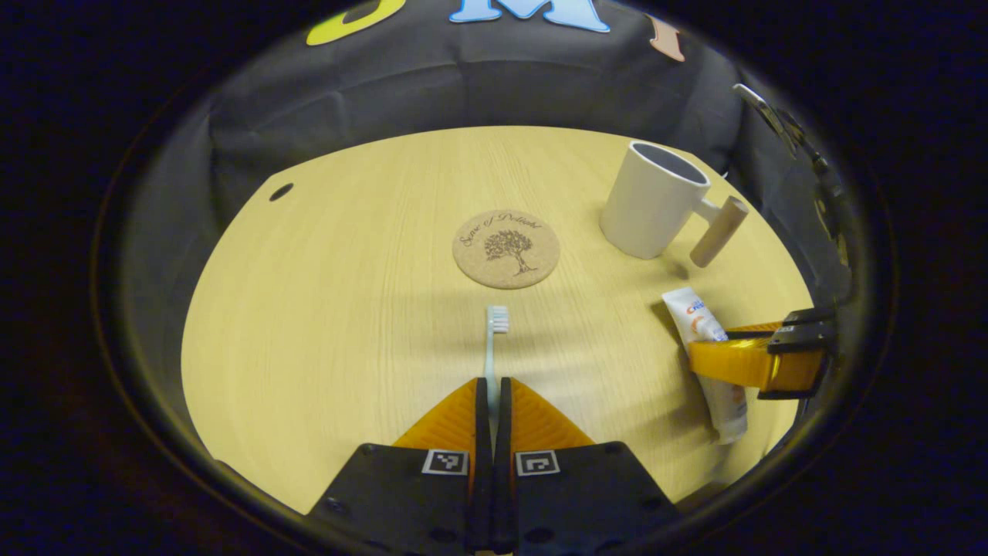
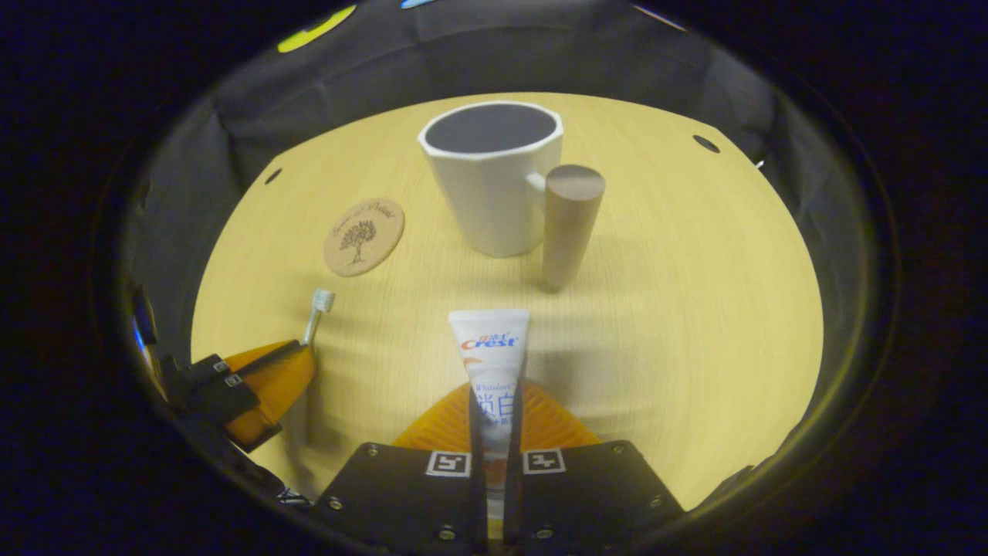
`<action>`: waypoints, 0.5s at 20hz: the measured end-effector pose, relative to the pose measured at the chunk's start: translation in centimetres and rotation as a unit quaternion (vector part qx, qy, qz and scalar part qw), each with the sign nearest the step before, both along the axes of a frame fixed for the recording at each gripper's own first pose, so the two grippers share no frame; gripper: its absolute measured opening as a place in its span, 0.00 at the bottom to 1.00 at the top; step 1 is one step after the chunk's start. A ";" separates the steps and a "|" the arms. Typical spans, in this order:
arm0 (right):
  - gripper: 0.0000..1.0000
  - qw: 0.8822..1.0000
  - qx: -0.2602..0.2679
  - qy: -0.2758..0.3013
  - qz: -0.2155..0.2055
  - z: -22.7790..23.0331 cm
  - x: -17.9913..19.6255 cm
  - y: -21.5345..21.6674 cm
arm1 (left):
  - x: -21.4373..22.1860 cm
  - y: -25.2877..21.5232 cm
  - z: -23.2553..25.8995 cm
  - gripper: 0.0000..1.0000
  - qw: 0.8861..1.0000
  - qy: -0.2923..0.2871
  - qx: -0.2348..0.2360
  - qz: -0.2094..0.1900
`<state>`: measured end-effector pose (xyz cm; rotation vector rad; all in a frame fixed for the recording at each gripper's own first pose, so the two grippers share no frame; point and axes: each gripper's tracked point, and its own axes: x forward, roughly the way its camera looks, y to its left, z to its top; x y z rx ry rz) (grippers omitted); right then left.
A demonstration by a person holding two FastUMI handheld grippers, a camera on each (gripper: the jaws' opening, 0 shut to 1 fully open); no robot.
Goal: Put the toothbrush and toothpaste on the desktop into the cup, then pick up the cup and place it on the coaster on the desktop.
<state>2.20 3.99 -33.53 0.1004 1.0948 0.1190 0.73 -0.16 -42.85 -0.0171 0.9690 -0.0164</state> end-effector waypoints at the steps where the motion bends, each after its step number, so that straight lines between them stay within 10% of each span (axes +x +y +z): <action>1: 0.10 1.000 0.005 -0.007 -0.001 0.2 0.2 0.0 | -0.1 0.0 0.0 0.09 1.000 -0.001 0.000 -0.001; 10: 0.10 0.993 0.079 -0.089 0.018 8.5 0.2 1.4 | 1.3 -0.7 3.7 0.07 0.998 -0.055 0.005 -0.023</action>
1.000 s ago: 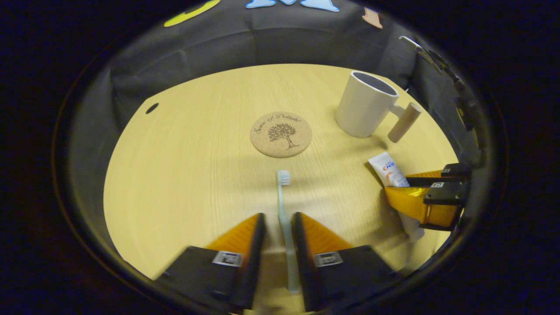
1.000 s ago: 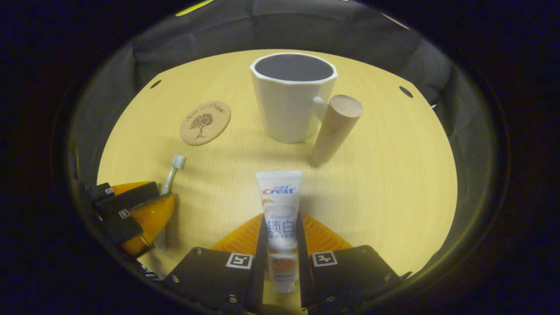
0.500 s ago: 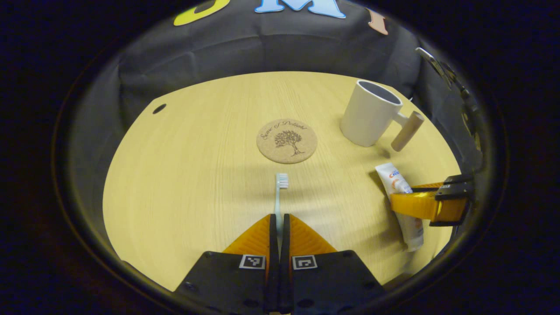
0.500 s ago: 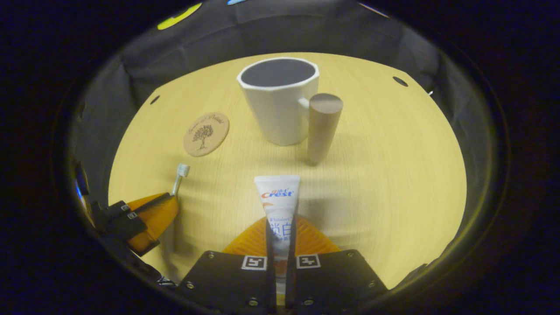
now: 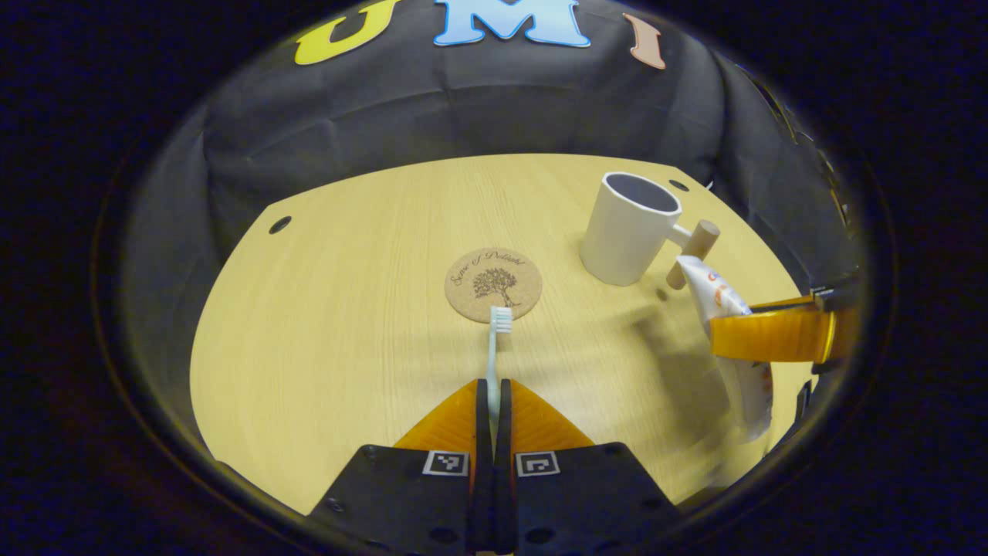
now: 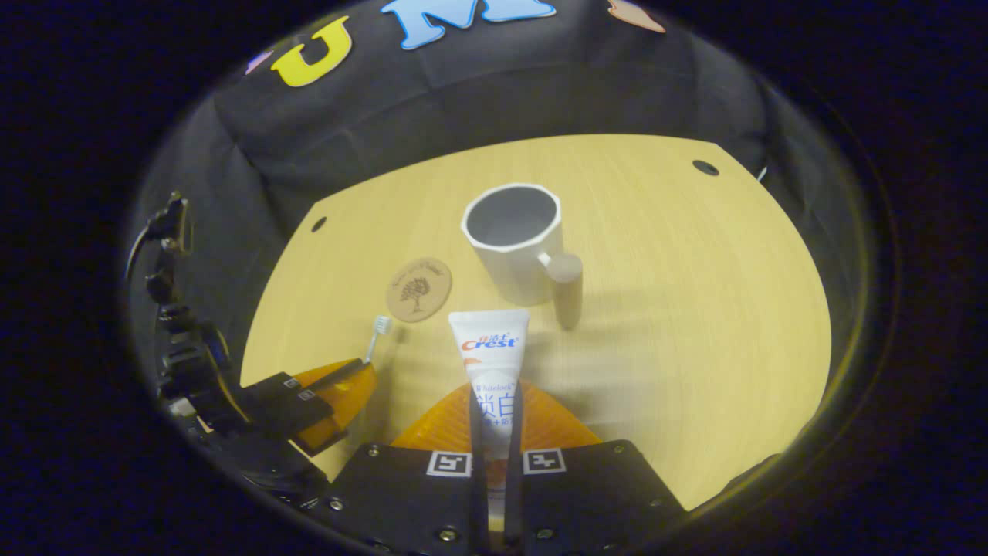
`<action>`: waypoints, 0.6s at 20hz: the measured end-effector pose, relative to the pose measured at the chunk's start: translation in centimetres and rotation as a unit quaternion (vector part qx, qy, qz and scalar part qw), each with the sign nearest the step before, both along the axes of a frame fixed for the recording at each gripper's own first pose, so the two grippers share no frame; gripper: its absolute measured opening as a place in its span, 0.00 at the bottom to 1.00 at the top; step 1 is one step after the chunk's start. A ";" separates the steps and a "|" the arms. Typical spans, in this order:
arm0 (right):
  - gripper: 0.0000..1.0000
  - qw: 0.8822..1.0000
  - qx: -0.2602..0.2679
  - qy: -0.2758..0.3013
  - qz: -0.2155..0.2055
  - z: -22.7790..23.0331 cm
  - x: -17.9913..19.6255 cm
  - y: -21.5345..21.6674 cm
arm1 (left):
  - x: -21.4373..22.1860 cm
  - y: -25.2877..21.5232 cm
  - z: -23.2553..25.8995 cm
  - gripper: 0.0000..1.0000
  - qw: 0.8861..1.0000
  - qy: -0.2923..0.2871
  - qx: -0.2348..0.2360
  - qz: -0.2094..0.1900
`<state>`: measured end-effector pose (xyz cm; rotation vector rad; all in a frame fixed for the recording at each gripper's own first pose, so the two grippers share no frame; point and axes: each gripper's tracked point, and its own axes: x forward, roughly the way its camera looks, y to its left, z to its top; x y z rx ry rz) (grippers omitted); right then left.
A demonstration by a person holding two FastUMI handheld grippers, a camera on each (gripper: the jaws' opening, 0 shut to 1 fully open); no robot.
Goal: Put the toothbrush and toothpaste on the desktop into the cup, then pick up the cup and place it on the coaster on the desktop.
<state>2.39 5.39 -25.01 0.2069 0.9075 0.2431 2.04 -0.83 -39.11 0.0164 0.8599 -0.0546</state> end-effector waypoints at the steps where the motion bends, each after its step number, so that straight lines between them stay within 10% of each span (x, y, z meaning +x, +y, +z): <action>1: 0.10 1.000 0.008 -0.016 0.001 1.5 0.4 0.4 | 0.0 -0.1 0.4 0.08 1.000 -0.003 -0.004 0.001; 12: 0.10 0.990 0.048 -0.125 -0.033 10.7 8.3 0.1 | 1.4 0.4 5.4 0.08 0.998 -0.052 -0.029 0.022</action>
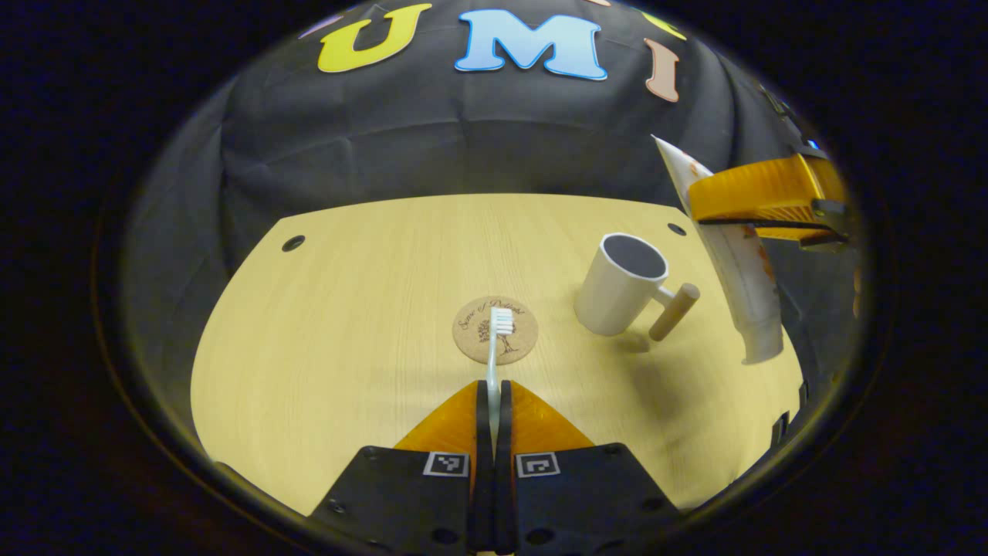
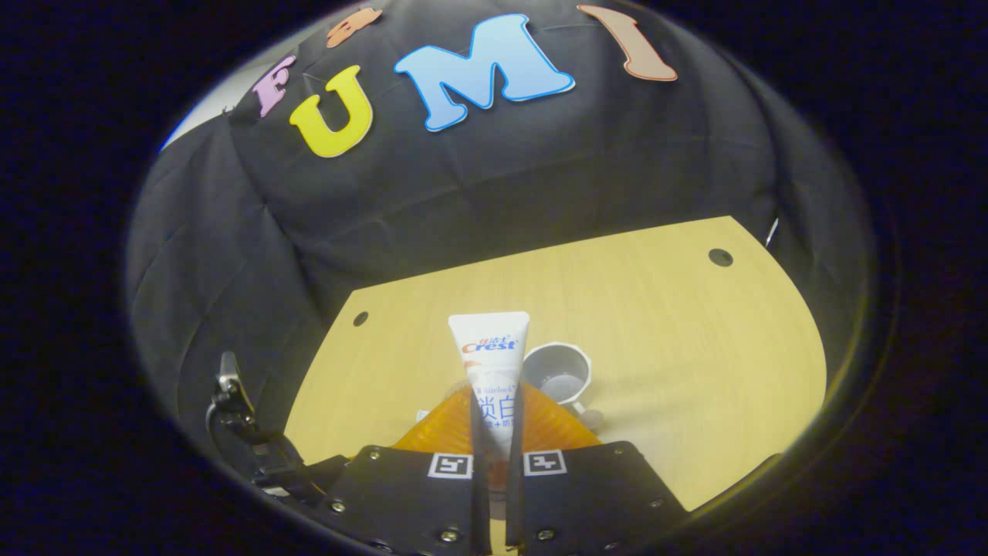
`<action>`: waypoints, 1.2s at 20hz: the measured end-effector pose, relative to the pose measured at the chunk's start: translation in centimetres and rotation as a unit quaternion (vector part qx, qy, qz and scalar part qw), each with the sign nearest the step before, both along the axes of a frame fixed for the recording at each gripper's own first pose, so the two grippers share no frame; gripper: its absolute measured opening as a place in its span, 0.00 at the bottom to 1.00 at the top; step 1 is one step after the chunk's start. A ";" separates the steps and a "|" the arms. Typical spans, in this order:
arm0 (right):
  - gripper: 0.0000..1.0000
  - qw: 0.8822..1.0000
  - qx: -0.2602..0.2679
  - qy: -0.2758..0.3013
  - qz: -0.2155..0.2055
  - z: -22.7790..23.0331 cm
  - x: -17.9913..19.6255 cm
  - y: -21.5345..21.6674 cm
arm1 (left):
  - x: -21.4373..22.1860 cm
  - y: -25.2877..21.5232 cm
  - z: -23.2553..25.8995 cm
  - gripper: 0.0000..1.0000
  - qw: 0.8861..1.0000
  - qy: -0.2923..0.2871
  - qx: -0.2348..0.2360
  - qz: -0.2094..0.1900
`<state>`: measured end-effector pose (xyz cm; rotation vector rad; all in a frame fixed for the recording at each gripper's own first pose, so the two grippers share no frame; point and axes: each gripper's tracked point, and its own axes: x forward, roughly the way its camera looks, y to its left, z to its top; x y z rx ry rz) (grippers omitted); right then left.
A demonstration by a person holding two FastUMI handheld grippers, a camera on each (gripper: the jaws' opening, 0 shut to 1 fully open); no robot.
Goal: Put the toothbrush and toothpaste on the desktop into the cup, then pick up the cup and place it on the coaster on the desktop.
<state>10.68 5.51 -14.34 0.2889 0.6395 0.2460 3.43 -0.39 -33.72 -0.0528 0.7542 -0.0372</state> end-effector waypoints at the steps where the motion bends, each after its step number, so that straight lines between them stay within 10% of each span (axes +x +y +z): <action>1: 0.10 1.000 0.003 -0.006 -0.006 0.2 1.0 0.0 | 0.1 0.0 0.2 0.08 1.000 -0.002 -0.002 0.001; 14: 0.10 0.997 0.034 -0.032 -0.069 -1.7 11.7 -1.6 | -0.2 0.9 0.5 0.08 1.000 0.010 -0.008 0.026; 24: 0.10 0.995 0.005 -0.078 -0.055 -3.6 12.7 -1.4 | -0.4 0.5 2.3 0.08 0.999 0.016 -0.013 0.045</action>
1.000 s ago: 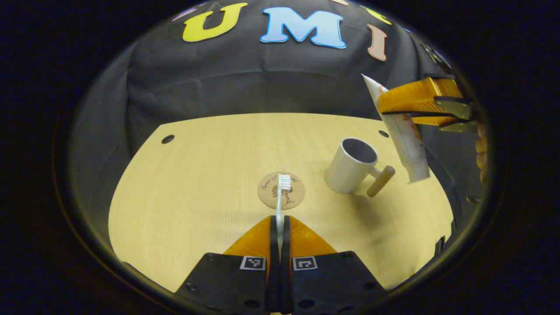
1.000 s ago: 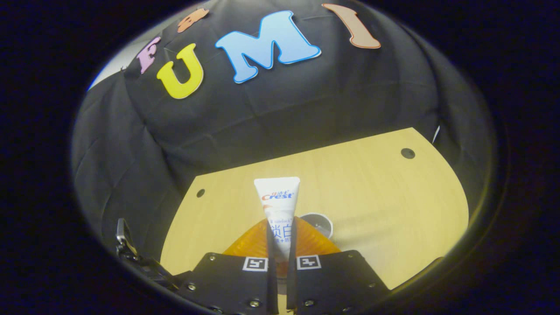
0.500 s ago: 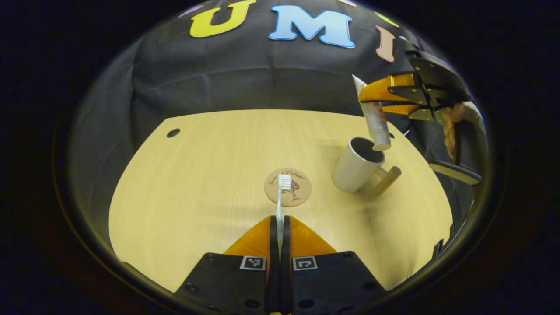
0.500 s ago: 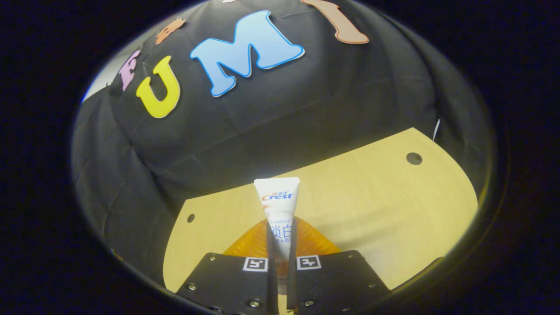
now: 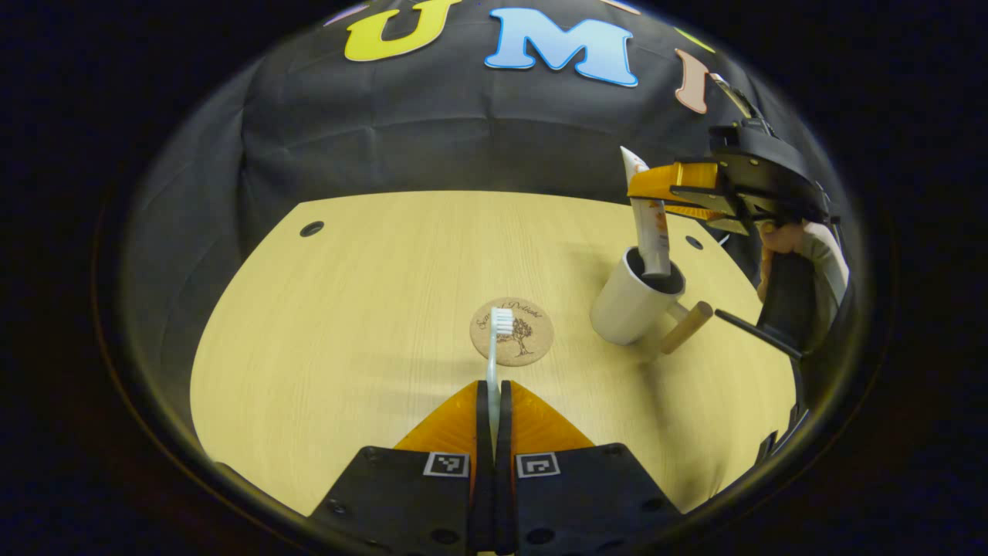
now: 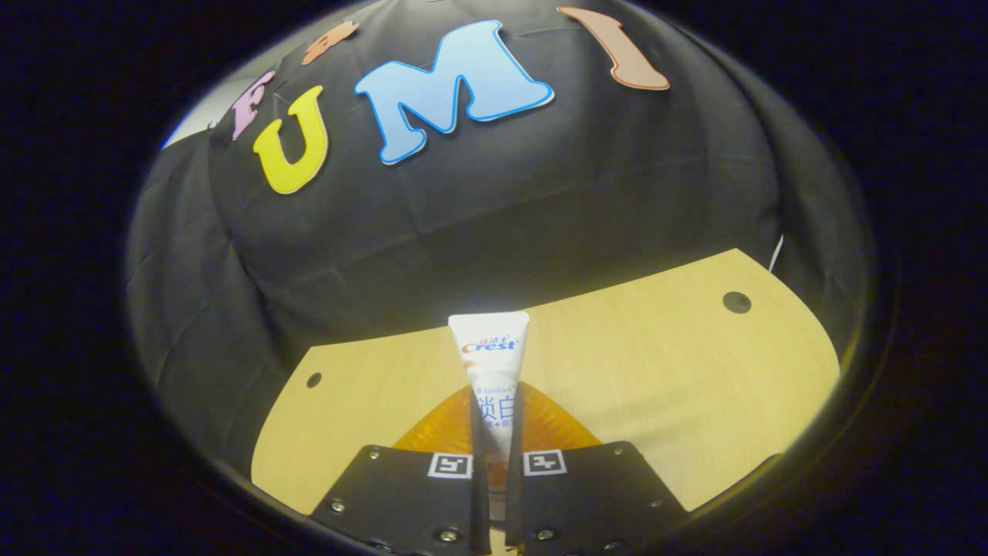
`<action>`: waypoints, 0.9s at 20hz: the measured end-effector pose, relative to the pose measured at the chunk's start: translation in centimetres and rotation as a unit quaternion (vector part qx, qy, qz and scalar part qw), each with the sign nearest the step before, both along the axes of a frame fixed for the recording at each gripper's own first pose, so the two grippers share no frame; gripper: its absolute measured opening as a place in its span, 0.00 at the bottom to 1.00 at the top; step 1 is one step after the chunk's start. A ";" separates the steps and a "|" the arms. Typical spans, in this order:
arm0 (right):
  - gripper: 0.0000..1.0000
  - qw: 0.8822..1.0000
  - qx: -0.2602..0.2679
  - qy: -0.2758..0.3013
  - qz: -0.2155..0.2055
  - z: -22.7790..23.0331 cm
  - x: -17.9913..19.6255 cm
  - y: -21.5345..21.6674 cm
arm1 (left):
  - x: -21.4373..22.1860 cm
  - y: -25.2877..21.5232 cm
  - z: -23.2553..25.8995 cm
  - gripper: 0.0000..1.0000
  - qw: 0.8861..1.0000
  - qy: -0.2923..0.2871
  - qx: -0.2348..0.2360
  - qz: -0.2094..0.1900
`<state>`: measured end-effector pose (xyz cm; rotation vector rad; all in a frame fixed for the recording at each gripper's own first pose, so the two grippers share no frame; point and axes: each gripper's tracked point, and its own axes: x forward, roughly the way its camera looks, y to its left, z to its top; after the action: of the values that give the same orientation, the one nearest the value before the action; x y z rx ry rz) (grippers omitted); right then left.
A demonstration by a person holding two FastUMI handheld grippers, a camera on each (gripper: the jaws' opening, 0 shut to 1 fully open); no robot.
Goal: Put the toothbrush and toothpaste on the desktop into the cup, then pick up the cup and place it on the coaster on the desktop.
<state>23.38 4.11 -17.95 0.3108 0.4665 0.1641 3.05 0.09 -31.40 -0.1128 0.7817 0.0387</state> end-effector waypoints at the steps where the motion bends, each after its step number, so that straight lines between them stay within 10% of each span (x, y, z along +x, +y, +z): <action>1: 0.10 1.000 0.003 0.000 -0.001 -0.4 -0.1 0.1 | 0.3 -0.1 0.3 0.08 1.000 -0.001 0.000 0.001; 18: 0.46 1.000 -0.021 0.002 0.014 -2.2 -4.1 0.3 | 4.0 -0.8 3.0 0.08 1.000 -0.016 -0.004 0.010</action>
<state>19.33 4.42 -20.12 0.2624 0.4774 0.1815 7.05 -0.74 -28.42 -0.1276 0.7488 0.0530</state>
